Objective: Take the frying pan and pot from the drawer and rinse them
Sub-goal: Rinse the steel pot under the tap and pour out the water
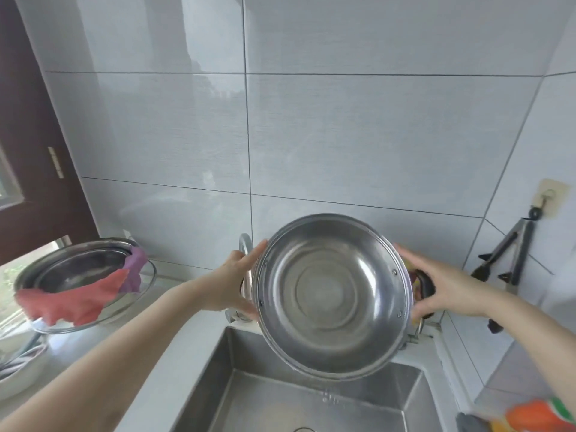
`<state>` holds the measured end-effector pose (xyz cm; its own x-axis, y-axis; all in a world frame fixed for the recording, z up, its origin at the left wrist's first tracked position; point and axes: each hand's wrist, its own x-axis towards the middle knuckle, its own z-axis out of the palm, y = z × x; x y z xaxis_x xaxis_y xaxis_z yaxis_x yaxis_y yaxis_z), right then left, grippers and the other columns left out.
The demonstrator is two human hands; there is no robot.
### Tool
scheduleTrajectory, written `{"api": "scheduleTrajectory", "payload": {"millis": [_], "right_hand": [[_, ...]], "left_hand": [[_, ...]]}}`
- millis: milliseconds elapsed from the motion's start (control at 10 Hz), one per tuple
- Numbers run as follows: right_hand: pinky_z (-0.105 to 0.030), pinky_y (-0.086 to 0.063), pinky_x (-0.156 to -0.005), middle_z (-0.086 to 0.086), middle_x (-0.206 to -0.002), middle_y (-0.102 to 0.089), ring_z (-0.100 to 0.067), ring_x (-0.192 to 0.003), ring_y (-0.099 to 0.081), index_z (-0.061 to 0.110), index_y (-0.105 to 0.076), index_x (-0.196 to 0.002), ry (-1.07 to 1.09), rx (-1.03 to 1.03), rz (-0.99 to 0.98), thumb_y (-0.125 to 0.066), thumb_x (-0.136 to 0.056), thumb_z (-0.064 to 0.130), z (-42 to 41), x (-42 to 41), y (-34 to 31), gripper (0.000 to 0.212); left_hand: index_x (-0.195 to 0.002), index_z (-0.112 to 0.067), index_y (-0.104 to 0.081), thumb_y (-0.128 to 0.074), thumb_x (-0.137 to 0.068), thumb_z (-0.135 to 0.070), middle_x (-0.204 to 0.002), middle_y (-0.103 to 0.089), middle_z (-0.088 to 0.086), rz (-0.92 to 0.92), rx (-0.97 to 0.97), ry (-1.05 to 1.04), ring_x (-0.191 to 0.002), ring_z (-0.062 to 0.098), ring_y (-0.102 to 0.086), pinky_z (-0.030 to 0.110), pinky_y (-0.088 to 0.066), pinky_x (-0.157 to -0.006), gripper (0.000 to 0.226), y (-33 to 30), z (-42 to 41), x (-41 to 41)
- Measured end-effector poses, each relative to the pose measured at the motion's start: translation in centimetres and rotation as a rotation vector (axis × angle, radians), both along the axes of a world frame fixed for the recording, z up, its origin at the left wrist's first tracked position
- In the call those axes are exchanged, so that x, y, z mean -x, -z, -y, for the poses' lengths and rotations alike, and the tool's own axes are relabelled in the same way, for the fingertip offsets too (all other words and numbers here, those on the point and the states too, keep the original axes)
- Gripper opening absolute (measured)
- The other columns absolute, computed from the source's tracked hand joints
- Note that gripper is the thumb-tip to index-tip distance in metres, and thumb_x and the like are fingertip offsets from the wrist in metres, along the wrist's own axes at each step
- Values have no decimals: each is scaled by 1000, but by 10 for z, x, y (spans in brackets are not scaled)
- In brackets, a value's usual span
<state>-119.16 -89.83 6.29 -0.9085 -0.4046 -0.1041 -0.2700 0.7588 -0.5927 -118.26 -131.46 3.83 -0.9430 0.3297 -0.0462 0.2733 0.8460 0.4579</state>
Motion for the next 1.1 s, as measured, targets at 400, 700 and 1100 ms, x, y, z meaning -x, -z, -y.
{"api": "scheduleTrajectory", "payload": {"millis": [400,700,1100], "right_hand": [[-43,-55,-88,0,-136,-59,-26,-108,-62,62,-34,-138,-78,131,650,-79,-76,-1,-16,-11,46,99],[-50,-52,-97,-15,-142,-51,-36,-131,-49,67,-40,-132,-4,209,603,-82,-75,3,-40,-48,58,96],[-51,-48,-97,-28,-131,-54,-34,-109,-61,51,-44,-139,194,412,377,-79,-74,-2,-135,-215,55,91]], "left_hand": [[-151,-51,-4,-89,-65,-32,-113,-56,2,591,-51,171,-70,5,-56,22,-52,-69,122,43,0,21],[-148,-58,-7,-90,-62,-30,-119,-53,6,597,-20,213,-79,9,-57,25,-54,-72,123,43,-27,11],[-142,-56,-14,-94,-54,-41,-95,-69,2,517,72,381,-70,13,-58,29,-54,-70,120,21,-145,-52]]}}
